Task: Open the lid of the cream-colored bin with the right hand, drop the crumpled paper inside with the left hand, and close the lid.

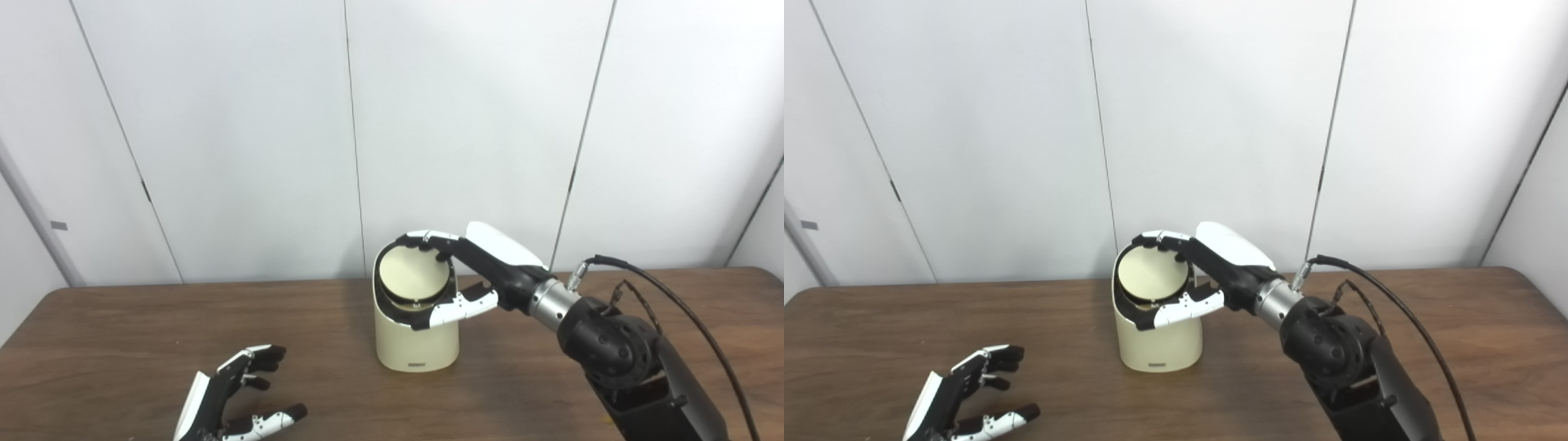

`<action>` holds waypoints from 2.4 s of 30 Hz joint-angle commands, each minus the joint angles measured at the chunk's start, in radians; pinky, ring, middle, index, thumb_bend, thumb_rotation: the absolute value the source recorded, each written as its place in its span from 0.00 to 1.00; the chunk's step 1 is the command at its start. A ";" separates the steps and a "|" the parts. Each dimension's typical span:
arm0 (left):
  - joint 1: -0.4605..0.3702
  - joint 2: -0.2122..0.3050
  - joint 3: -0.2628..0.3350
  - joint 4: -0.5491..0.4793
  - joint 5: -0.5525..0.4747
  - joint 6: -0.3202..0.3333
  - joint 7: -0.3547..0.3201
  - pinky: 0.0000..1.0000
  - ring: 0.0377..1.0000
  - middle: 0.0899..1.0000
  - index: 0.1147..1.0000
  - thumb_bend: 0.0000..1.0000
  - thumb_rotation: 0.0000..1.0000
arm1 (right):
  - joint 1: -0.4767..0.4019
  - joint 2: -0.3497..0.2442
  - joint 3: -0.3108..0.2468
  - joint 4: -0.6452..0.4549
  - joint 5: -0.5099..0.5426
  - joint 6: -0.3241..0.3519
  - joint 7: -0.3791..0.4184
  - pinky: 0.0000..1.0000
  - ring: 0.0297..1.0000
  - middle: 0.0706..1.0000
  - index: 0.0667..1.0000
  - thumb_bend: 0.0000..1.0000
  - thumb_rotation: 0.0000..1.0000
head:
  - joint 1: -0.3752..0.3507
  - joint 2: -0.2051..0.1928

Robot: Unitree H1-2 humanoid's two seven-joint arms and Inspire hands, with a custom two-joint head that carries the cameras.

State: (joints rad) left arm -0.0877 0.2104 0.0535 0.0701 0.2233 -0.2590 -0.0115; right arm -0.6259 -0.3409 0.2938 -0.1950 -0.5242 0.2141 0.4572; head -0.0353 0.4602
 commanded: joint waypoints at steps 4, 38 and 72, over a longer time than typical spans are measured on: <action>-0.010 0.009 -0.004 -0.040 0.000 -0.008 0.008 0.61 0.71 0.71 0.68 0.92 0.28 | 0.001 -0.011 0.014 -0.036 -0.012 -0.001 0.018 0.72 0.83 0.84 0.82 1.00 0.67 | 0.002 0.007; -0.015 -0.003 -0.013 -0.065 -0.002 0.010 0.011 0.61 0.70 0.71 0.68 0.92 0.28 | 0.083 0.038 0.082 -0.040 -0.017 0.028 0.039 0.69 0.86 0.88 0.85 1.00 0.77 | 0.012 0.030; -0.040 -0.013 -0.021 -0.008 0.005 -0.026 0.030 0.61 0.70 0.70 0.67 0.94 0.29 | -0.010 -0.039 0.091 -0.084 -0.088 0.078 0.131 0.75 0.88 0.87 0.85 1.00 0.76 | -0.039 0.019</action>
State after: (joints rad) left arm -0.0977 0.1875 0.0303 0.0687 0.2324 -0.2498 0.0035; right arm -0.6118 -0.3570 0.3844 -0.2670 -0.5998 0.2774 0.5575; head -0.0660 0.4771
